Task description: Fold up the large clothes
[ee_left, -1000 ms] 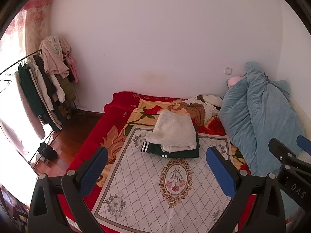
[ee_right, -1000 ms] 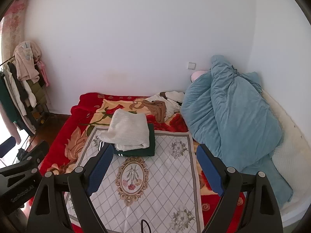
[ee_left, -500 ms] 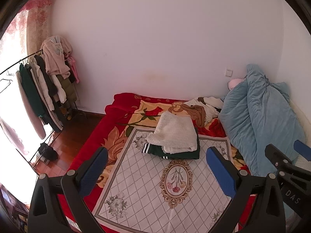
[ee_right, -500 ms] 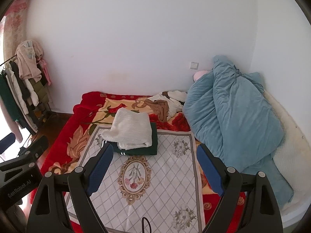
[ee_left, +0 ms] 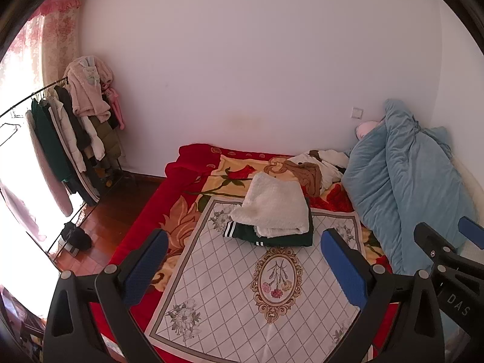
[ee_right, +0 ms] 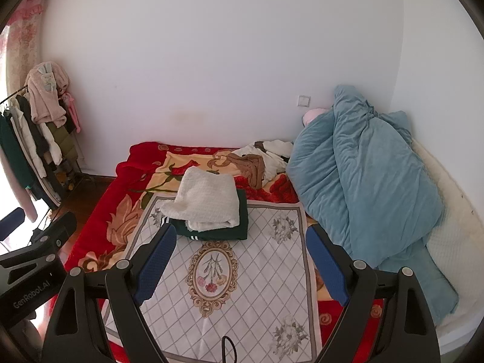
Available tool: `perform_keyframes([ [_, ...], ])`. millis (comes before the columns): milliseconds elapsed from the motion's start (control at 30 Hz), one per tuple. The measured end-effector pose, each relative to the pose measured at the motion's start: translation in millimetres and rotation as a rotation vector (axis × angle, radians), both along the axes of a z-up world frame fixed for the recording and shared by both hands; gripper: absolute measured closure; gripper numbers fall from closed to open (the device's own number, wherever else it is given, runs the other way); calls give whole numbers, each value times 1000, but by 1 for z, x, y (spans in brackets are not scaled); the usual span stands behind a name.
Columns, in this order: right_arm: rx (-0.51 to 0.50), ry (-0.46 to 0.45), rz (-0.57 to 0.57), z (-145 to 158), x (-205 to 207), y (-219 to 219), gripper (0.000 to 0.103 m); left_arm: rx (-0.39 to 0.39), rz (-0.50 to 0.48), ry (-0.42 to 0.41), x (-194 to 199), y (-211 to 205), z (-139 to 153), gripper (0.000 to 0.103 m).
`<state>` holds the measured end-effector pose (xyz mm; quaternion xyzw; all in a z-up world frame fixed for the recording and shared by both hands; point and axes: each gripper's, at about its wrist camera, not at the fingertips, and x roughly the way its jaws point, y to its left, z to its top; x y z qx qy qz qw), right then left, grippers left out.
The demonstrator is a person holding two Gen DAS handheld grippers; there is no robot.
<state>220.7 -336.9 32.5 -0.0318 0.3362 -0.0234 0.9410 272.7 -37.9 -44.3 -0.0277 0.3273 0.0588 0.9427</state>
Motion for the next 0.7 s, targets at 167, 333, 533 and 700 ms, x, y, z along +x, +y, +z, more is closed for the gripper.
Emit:
perform_keyframes([
  [167, 1, -1, -1, 0, 0, 0, 14, 1, 0, 0, 0, 0, 0, 0],
  [333, 0, -3, 0, -1, 0, 0, 14, 4, 2, -2, 0, 0, 0, 0],
  [533, -3, -5, 2, -1, 1, 1, 14, 5, 3, -3, -1, 1, 0, 0],
  [700, -1, -5, 0, -1, -2, 0, 14, 2, 6, -6, -5, 4, 0, 0],
])
